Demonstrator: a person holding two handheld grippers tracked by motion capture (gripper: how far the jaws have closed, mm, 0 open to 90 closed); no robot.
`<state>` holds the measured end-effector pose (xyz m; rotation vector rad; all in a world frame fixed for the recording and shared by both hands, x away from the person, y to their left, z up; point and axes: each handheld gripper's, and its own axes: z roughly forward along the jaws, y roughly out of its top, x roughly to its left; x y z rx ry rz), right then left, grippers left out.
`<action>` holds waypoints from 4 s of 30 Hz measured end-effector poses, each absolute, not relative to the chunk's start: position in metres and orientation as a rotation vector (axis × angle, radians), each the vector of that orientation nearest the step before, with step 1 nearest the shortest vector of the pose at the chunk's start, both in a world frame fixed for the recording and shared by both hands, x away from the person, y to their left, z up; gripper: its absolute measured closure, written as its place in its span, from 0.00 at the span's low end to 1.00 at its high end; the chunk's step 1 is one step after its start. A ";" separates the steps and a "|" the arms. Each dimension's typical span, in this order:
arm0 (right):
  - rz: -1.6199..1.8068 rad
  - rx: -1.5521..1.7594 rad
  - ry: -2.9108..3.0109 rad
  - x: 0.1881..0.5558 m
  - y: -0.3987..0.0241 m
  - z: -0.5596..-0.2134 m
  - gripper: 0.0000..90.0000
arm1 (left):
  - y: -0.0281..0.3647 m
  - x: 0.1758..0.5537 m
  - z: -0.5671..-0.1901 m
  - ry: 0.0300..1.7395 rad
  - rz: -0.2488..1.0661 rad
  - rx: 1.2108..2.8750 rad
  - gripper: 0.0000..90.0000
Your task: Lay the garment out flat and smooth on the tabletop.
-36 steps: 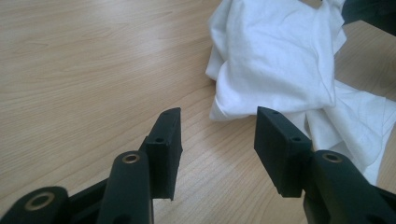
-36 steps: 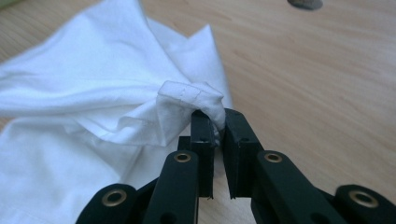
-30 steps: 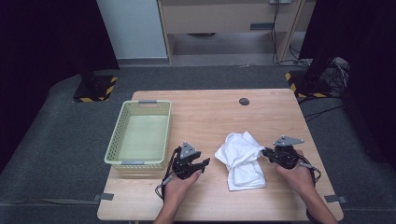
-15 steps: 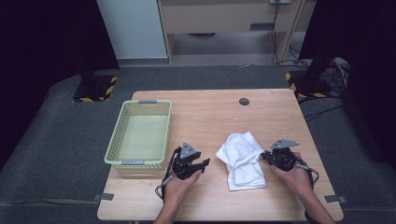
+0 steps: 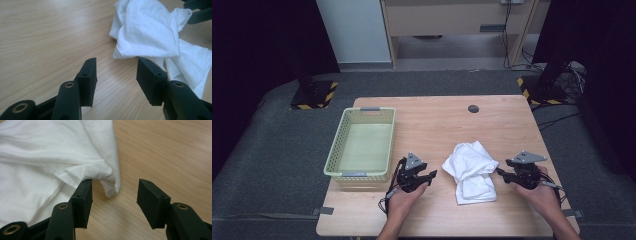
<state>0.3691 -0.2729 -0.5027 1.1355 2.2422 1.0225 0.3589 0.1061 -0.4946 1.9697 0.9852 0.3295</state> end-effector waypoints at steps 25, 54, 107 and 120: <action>1.019 0.716 2.418 0.343 -0.165 -0.495 0.35 | 0.098 0.359 -0.502 1.007 0.318 1.996 0.41; 1.058 0.801 2.268 0.369 -0.165 -0.434 0.94 | 0.058 0.354 -0.507 0.910 0.253 2.025 0.32; 0.964 1.098 2.291 0.357 -0.265 -0.498 0.91 | -0.012 0.393 -0.496 0.800 0.120 2.179 0.99; 1.044 0.925 2.253 0.325 -0.266 -0.473 0.61 | -0.016 0.390 -0.493 0.779 0.135 2.187 0.98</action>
